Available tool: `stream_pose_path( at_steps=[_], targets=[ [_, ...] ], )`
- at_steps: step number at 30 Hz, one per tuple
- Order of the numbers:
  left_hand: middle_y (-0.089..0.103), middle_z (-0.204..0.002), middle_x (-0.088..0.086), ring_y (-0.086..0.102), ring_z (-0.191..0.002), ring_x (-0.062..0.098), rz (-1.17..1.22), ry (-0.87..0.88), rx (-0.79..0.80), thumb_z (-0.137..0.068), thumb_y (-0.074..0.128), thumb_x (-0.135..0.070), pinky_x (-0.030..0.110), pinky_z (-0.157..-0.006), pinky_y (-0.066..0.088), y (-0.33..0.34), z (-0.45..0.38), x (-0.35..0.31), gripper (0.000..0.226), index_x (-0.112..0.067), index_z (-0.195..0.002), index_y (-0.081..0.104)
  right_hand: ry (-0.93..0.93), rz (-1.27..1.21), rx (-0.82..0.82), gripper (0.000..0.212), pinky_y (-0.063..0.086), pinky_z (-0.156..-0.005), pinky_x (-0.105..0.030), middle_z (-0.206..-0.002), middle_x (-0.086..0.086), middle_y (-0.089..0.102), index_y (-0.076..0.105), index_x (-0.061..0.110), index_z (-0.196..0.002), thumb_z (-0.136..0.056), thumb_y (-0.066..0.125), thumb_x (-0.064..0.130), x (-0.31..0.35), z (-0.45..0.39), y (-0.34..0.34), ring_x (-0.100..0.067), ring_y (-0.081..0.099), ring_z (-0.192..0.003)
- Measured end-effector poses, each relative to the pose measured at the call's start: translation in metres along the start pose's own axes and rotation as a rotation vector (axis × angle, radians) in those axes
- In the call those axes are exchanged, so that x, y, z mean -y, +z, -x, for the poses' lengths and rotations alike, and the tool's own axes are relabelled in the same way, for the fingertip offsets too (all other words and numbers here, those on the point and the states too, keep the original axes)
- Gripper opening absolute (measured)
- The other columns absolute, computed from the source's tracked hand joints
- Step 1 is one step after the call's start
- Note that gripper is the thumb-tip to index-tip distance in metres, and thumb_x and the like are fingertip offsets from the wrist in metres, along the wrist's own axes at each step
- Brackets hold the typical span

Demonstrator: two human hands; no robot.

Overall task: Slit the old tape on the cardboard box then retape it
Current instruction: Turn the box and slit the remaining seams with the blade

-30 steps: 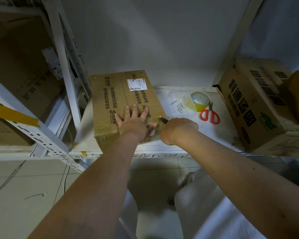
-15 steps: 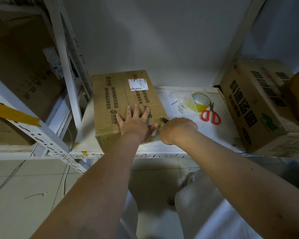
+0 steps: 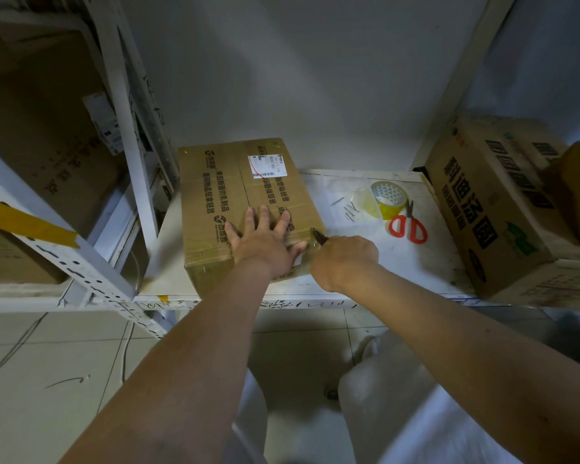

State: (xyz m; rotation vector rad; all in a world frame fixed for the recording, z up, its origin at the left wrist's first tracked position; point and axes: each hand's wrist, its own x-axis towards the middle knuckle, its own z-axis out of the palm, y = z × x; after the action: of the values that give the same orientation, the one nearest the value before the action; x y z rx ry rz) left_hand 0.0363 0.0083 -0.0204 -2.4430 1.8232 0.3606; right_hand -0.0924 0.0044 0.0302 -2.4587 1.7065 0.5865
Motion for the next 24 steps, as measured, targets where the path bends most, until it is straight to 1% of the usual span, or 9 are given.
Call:
stream_pose_path(
  at_steps=[2, 5, 7, 9, 12, 15, 18, 21, 24],
  targets=[
    [-0.013, -0.161, 0.0, -0.017, -0.146, 0.03, 0.0, -0.001, 0.005, -0.088, 0.022, -0.073, 0.066, -0.111, -0.006, -0.001, 0.001, 0.0, 0.075, -0.04, -0.15, -0.005, 0.022, -0.14, -0.056, 0.034, 0.045, -0.084, -0.035, -0.117, -0.01, 0.06, 0.054, 0.007, -0.12, -0.093, 0.039, 0.021, -0.007, 0.005, 0.006, -0.03, 0.056, -0.11],
    [-0.014, -0.16, 0.0, -0.018, -0.146, 0.03, 0.002, -0.002, 0.014, -0.088, 0.024, -0.073, 0.066, -0.112, -0.006, -0.001, 0.002, -0.001, 0.076, -0.041, -0.15, -0.005, 0.052, -0.323, -0.163, 0.028, 0.04, -0.075, -0.033, -0.11, -0.012, 0.063, 0.051, 0.008, -0.111, -0.093, 0.043, 0.028, -0.011, 0.0, 0.005, -0.031, 0.059, -0.101],
    [-0.015, -0.16, 0.0, -0.018, -0.146, 0.029, 0.002, -0.012, 0.027, -0.088, 0.025, -0.072, 0.066, -0.112, -0.007, -0.002, 0.002, -0.002, 0.075, -0.041, -0.15, -0.005, 0.062, -0.336, -0.225, 0.031, 0.038, -0.072, -0.032, -0.106, -0.012, 0.064, 0.049, 0.007, -0.11, -0.09, 0.048, 0.031, -0.008, -0.016, -0.008, -0.031, 0.06, -0.098],
    [-0.015, -0.16, -0.001, -0.018, -0.146, 0.029, -0.004, -0.013, 0.038, -0.088, 0.023, -0.072, 0.065, -0.112, -0.008, -0.003, 0.002, -0.002, 0.075, -0.041, -0.15, -0.005, 0.064, -0.317, -0.26, 0.031, 0.038, -0.073, -0.033, -0.107, -0.012, 0.064, 0.05, 0.007, -0.111, -0.088, 0.048, 0.028, -0.006, -0.03, -0.021, -0.031, 0.059, -0.1],
    [-0.014, -0.161, -0.001, -0.017, -0.146, 0.029, -0.004, -0.007, 0.027, -0.088, 0.022, -0.074, 0.066, -0.111, -0.007, -0.003, 0.002, -0.001, 0.075, -0.041, -0.15, -0.005, 0.025, -0.288, -0.292, 0.021, 0.039, -0.073, -0.033, -0.104, -0.013, 0.063, 0.046, 0.009, -0.103, -0.09, 0.043, 0.024, -0.012, -0.046, -0.027, -0.03, 0.057, -0.092],
    [-0.013, -0.161, -0.001, -0.016, -0.147, 0.03, -0.001, -0.001, 0.02, -0.088, 0.023, -0.072, 0.066, -0.112, -0.006, -0.002, 0.001, 0.0, 0.075, -0.041, -0.15, -0.004, -0.002, -0.275, -0.286, 0.02, 0.037, -0.071, -0.031, -0.103, -0.015, 0.062, 0.044, 0.009, -0.101, -0.092, 0.044, 0.027, -0.029, -0.059, -0.013, -0.033, 0.058, -0.093],
    [-0.012, -0.161, 0.0, -0.016, -0.147, 0.03, -0.001, 0.009, -0.002, -0.089, 0.023, -0.071, 0.066, -0.112, -0.006, 0.0, 0.0, 0.001, 0.074, -0.04, -0.15, -0.004, 0.08, -0.307, -0.257, 0.035, 0.039, -0.071, -0.03, -0.099, -0.012, 0.056, 0.049, 0.002, -0.112, -0.092, 0.043, 0.03, -0.053, -0.079, 0.0, -0.033, 0.059, -0.097],
    [-0.012, -0.161, 0.0, -0.015, -0.147, 0.03, -0.006, 0.01, -0.013, -0.088, 0.022, -0.073, 0.066, -0.112, -0.006, 0.002, -0.002, 0.002, 0.074, -0.041, -0.15, -0.003, 0.144, -0.241, -0.226, 0.041, 0.042, -0.078, -0.034, -0.113, -0.015, 0.057, 0.05, 0.001, -0.121, -0.092, 0.039, 0.028, -0.074, -0.094, 0.004, -0.035, 0.057, -0.109],
    [-0.011, -0.161, 0.0, -0.014, -0.147, 0.03, -0.008, 0.008, -0.02, -0.088, 0.022, -0.073, 0.066, -0.112, -0.005, 0.003, -0.003, 0.001, 0.074, -0.041, -0.15, -0.003, 0.183, -0.181, -0.129, 0.047, 0.044, -0.089, -0.038, -0.121, -0.015, 0.055, 0.049, 0.003, -0.126, -0.088, 0.038, 0.027, -0.087, -0.102, 0.004, -0.035, 0.053, -0.115]
  ],
)
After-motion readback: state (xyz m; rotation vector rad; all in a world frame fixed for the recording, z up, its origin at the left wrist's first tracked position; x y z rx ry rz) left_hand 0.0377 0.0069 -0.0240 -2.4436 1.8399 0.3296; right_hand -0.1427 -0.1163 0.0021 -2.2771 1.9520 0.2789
